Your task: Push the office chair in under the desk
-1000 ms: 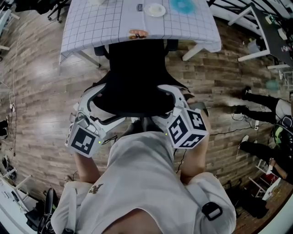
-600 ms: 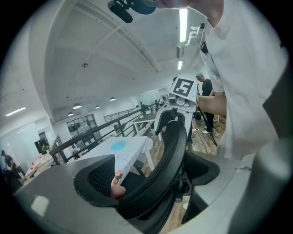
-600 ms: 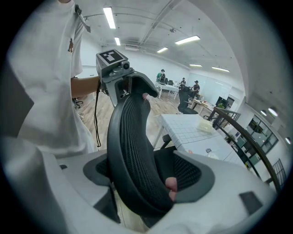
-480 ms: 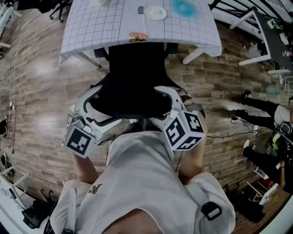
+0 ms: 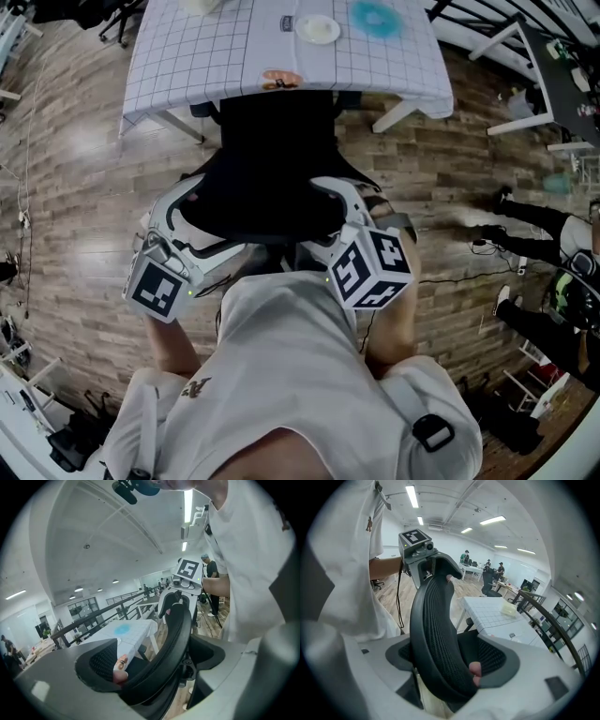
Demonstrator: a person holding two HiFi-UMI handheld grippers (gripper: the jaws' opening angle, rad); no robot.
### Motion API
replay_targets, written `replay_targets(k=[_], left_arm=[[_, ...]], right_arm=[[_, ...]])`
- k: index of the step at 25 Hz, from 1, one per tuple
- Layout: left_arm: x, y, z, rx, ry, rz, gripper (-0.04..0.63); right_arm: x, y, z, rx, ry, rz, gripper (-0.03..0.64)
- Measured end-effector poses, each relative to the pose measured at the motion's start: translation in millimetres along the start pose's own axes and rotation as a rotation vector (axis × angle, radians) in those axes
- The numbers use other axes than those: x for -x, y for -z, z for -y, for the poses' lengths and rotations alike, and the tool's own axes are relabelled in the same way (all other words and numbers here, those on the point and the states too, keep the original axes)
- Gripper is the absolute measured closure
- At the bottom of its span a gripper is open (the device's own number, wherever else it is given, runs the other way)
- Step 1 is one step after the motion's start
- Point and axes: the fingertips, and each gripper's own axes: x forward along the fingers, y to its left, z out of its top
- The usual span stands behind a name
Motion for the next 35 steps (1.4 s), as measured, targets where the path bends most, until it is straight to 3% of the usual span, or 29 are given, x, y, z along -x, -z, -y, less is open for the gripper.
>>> replay_targets(k=[25, 35], left_arm=[[-2, 14, -50, -0.035, 0.045, 0.01, 0.13], [-9, 11, -62, -0.013, 0.039, 0.006, 0.126]], right_arm=[[-28, -21, 38, -0.027, 0.054, -0.017, 0.259], [-29, -21, 52, -0.016, 0.026, -0.008, 0.258]])
